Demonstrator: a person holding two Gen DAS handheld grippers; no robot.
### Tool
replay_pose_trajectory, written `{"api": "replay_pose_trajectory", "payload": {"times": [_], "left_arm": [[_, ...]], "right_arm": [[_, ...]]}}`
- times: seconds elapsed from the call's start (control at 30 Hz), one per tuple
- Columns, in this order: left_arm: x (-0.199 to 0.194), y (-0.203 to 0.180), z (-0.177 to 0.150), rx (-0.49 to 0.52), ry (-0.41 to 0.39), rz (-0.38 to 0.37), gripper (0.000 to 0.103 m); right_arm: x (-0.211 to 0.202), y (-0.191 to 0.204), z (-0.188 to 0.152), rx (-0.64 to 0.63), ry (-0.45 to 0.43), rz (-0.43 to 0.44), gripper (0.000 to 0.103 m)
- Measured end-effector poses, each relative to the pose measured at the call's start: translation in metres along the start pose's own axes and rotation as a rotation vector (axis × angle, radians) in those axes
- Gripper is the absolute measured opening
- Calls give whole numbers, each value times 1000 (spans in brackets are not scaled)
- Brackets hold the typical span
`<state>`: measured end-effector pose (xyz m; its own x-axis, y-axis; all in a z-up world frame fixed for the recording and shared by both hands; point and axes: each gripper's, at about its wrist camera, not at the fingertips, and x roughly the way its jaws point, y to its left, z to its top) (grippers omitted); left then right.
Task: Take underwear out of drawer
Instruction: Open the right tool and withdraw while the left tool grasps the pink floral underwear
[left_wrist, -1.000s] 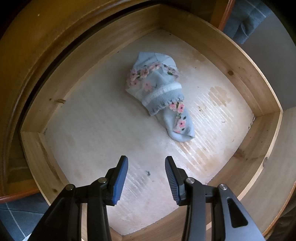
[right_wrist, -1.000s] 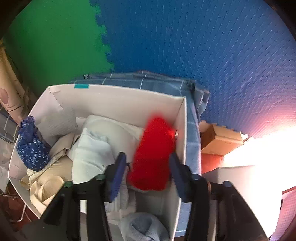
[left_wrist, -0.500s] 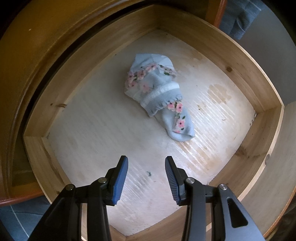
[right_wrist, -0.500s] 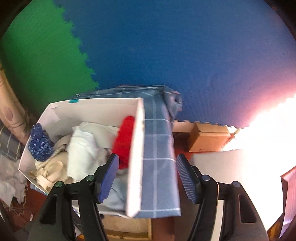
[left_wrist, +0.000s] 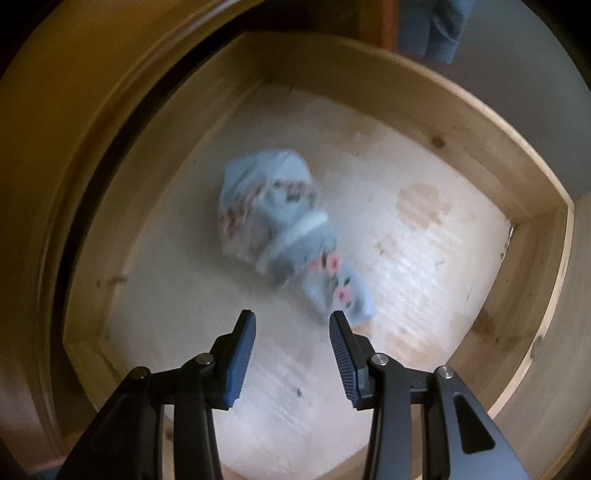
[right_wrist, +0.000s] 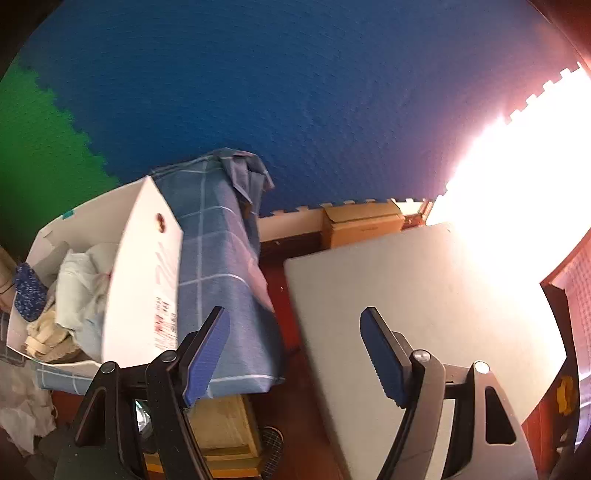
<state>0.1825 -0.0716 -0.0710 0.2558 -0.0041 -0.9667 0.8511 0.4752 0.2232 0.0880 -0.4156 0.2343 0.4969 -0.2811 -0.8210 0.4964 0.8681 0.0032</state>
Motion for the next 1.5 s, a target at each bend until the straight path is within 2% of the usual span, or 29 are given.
{"api": "replay_pose_trajectory", "payload": {"times": [0.23, 0.4, 0.6, 0.83, 1.0, 1.07, 1.13, 1.2, 1.23, 1.3, 1.33, 1.5], "left_arm": [[11, -6, 29, -11, 6, -54, 42], [20, -9, 45, 18, -7, -55, 42], [21, -18, 60, 39, -87, -88, 42], [28, -30, 74, 85, -147, -55, 47], [27, -31, 70, 115, -188, -55, 47], [27, -31, 69, 116, -199, -63, 43], [27, -30, 66, 117, -209, -75, 21], [29, -30, 64, 118, -212, -39, 15], [30, -29, 65, 118, -211, -47, 11], [29, -27, 64, 116, -209, -62, 9], [27, -25, 50, 113, -204, -70, 9], [24, -21, 42, 119, -162, -99, 8]], "right_arm": [[7, -25, -7, 39, 13, -21, 71], [16, -34, -13, 46, 36, -30, 71], [35, -40, -27, 55, 84, -28, 71], [53, -39, -37, 64, 118, -20, 71], [62, -41, -45, 80, 145, -3, 71], [64, -41, -47, 84, 155, 3, 71], [65, -41, -50, 82, 163, 7, 71], [65, -40, -53, 74, 170, 8, 71], [65, -39, -54, 71, 171, 9, 71], [65, -38, -57, 67, 173, 14, 71], [65, -38, -59, 66, 172, 14, 71], [65, -39, -67, 74, 177, 22, 71]]}}
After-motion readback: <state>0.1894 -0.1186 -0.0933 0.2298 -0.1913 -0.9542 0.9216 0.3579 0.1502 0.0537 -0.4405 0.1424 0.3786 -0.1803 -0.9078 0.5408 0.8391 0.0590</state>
